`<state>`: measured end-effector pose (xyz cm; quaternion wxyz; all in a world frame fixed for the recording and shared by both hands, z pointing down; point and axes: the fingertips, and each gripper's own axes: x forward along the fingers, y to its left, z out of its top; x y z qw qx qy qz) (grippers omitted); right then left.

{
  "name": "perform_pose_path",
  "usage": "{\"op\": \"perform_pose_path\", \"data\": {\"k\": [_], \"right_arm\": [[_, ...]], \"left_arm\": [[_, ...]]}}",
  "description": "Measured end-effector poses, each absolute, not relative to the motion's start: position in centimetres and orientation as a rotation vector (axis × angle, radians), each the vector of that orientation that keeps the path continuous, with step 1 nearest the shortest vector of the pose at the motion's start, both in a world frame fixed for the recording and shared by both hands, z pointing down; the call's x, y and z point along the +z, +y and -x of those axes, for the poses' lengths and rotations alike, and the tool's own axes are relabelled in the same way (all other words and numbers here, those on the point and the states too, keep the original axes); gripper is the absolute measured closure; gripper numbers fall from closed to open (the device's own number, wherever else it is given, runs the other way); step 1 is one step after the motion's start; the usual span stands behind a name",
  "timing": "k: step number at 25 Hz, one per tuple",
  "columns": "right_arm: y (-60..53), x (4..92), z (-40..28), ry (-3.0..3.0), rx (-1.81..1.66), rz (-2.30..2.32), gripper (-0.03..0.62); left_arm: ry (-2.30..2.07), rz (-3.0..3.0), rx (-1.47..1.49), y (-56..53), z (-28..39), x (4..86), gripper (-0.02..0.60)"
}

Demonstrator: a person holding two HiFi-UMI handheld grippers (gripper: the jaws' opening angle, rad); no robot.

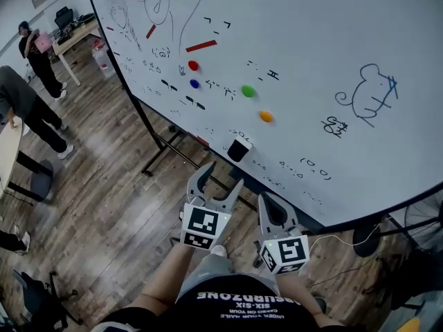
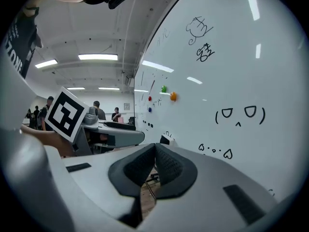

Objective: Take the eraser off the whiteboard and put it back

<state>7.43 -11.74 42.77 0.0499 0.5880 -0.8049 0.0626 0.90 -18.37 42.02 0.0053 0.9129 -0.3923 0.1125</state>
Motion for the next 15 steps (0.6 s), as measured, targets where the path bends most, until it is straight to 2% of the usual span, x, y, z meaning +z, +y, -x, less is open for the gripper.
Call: {"op": "perform_pose_path", "data": {"k": [15], "right_arm": [[-16.5,44.8,-9.2,-2.322,0.200,-1.897,0.595]], "left_arm": [[-1.081,-2.849,0.521,-25.7,-4.8,49.3,0.299]]}}
